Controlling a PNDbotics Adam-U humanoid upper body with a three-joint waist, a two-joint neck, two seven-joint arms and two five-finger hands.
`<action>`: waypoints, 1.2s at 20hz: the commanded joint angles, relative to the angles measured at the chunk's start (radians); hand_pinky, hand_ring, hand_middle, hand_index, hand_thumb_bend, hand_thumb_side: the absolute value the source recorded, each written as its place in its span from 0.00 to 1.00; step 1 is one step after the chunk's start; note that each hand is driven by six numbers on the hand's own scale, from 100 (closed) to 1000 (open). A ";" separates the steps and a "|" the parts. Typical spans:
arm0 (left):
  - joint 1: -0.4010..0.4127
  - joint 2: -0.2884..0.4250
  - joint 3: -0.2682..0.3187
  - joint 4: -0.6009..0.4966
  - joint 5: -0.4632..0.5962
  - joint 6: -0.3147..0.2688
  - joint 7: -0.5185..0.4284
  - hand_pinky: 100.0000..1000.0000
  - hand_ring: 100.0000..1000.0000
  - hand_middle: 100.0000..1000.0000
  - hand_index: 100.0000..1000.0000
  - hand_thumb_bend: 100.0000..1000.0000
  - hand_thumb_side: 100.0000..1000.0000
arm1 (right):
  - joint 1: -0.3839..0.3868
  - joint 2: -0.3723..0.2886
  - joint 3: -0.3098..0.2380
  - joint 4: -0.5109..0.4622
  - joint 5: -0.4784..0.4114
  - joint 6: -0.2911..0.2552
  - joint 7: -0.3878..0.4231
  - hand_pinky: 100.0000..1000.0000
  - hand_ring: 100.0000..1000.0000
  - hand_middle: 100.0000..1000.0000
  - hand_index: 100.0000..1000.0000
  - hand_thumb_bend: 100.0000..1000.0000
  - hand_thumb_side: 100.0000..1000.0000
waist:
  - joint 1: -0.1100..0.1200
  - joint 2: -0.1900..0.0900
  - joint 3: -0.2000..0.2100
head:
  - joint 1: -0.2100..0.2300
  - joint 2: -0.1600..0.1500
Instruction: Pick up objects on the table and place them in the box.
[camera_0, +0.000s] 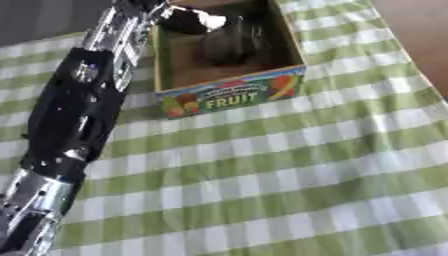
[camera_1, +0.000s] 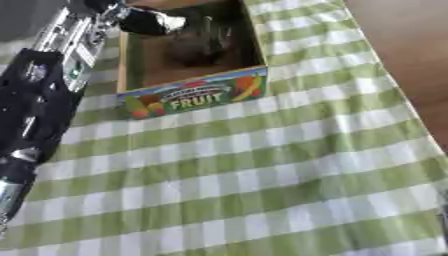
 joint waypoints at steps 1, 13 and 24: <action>0.004 0.049 0.007 -0.127 0.173 0.010 -0.040 0.67 0.73 0.72 0.82 0.45 0.77 | -0.006 -0.010 -0.009 -0.018 0.001 0.000 -0.005 0.81 0.63 0.60 0.78 0.00 0.58 | -0.015 -0.031 0.006 | -0.008 0.016; 0.213 0.153 0.022 -0.572 0.812 0.191 0.019 0.53 0.64 0.74 0.80 0.00 0.73 | 0.008 -0.007 -0.031 -0.018 0.013 0.002 -0.028 0.81 0.63 0.61 0.78 0.00 0.59 | -0.064 -0.050 0.082 | -0.037 0.052; 0.543 0.129 0.090 -0.820 1.070 0.255 0.172 0.52 0.63 0.79 0.81 0.00 0.76 | 0.012 0.002 -0.059 -0.018 0.031 0.000 -0.068 0.81 0.63 0.61 0.78 0.00 0.59 | -0.106 -0.068 0.141 | -0.085 0.068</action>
